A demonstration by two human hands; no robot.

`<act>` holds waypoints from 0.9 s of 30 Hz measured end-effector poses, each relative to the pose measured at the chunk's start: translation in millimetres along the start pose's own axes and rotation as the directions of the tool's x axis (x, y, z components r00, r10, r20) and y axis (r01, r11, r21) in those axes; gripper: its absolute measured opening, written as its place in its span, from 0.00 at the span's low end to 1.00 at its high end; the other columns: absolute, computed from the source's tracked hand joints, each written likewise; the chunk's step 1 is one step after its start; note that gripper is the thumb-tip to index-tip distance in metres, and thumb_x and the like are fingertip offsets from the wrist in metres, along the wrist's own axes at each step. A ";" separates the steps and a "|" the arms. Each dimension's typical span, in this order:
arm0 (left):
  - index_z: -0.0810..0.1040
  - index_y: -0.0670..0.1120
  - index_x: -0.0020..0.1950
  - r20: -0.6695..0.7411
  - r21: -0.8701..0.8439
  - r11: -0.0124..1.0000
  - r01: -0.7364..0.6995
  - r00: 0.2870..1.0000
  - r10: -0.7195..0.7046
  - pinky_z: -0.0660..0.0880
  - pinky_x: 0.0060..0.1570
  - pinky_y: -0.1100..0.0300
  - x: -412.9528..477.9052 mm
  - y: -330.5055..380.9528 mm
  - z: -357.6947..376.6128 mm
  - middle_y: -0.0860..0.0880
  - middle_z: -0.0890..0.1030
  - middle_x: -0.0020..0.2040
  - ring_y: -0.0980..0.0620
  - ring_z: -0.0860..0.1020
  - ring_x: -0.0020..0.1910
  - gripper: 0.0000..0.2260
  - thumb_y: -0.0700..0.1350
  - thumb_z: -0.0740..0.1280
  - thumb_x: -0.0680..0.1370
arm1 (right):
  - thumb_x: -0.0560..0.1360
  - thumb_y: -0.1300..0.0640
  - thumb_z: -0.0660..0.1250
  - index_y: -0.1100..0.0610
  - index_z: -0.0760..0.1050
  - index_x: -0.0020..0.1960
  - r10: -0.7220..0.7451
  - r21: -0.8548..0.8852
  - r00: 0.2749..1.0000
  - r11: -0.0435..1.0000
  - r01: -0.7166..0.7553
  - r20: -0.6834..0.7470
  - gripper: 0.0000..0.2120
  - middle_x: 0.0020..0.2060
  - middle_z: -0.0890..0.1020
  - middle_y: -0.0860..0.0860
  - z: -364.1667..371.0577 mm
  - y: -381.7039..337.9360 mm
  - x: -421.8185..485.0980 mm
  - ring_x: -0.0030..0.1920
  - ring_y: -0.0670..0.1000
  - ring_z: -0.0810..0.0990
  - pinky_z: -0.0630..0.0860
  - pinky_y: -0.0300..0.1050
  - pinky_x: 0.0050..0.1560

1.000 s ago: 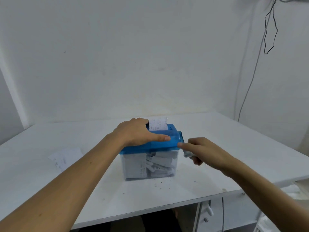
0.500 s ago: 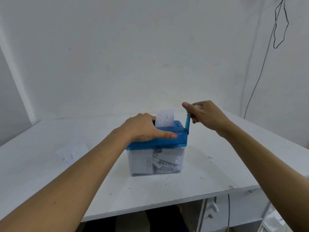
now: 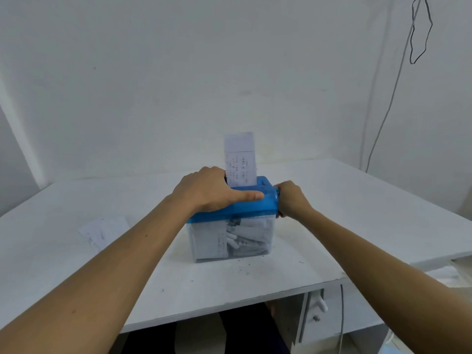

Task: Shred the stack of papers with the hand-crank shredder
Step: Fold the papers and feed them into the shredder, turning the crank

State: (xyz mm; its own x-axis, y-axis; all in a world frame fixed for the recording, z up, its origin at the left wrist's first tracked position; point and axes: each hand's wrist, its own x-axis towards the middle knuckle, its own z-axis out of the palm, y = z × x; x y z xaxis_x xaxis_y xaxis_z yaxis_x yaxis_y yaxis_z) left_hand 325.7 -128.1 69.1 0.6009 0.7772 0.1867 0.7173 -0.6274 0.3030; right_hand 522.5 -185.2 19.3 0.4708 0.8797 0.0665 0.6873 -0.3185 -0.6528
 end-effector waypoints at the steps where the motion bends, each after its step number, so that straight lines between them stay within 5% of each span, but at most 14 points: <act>1: 0.76 0.59 0.66 -0.002 -0.004 1.000 0.006 1.000 -0.006 0.79 0.45 0.54 -0.8 1.0 0.8 0.57 0.80 0.54 0.54 0.78 0.46 0.50 0.87 0.56 0.54 | 0.81 0.62 0.64 0.60 0.74 0.40 0.026 -0.012 0.999 1.000 -0.025 0.029 0.11 0.29 0.79 0.53 2.1 3.2 -6.0 0.19 0.42 0.76 0.69 0.32 0.21; 11: 0.74 0.58 0.69 0.019 -0.036 0.999 0.014 1.000 -0.013 0.75 0.41 0.57 -2.3 5.3 -2.7 0.55 0.80 0.60 0.52 0.78 0.50 0.47 0.83 0.61 0.58 | 0.84 0.56 0.58 0.62 0.74 0.41 0.027 0.011 0.982 0.999 -0.030 0.187 0.15 0.32 0.80 0.54 -17.6 11.3 -59.8 0.27 0.48 0.81 0.74 0.36 0.30; 16: 0.73 0.56 0.71 0.058 -0.029 0.999 0.039 0.998 -0.037 0.78 0.49 0.53 -1.0 5.2 -2.7 0.55 0.79 0.60 0.51 0.77 0.51 0.49 0.83 0.63 0.57 | 0.84 0.52 0.57 0.61 0.76 0.43 -0.016 0.145 0.973 0.989 -0.019 0.231 0.18 0.33 0.79 0.55 -41.3 5.1 -82.3 0.31 0.51 0.80 0.79 0.42 0.36; 21: 0.75 0.57 0.66 0.049 -0.023 0.999 0.041 0.998 -0.040 0.78 0.46 0.53 -2.9 10.0 -5.2 0.55 0.79 0.52 0.54 0.77 0.46 0.51 0.86 0.61 0.52 | 0.77 0.50 0.70 0.56 0.71 0.34 -0.152 0.368 0.977 0.926 0.089 0.148 0.17 0.24 0.72 0.47 -81.5 -22.0 -75.0 0.31 0.50 0.74 0.76 0.45 0.40; 27: 0.76 0.58 0.64 0.040 -0.027 0.999 0.033 0.999 -0.032 0.76 0.45 0.54 -2.4 5.6 -2.6 0.55 0.80 0.52 0.55 0.77 0.47 0.44 0.84 0.63 0.56 | 0.72 0.39 0.73 0.61 0.79 0.35 -0.166 0.204 0.974 0.959 0.195 -0.152 0.24 0.30 0.83 0.51 -74.0 -36.0 -12.1 0.35 0.49 0.79 0.81 0.49 0.47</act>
State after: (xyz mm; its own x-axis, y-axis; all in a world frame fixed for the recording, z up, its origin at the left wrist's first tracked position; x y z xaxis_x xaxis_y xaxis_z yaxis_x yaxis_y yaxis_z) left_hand 327.4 -133.4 72.8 0.5917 0.7941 0.1392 0.7270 -0.6001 0.3336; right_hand 533.0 -210.6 97.8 0.4293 0.8561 0.2879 0.6381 -0.0618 -0.7675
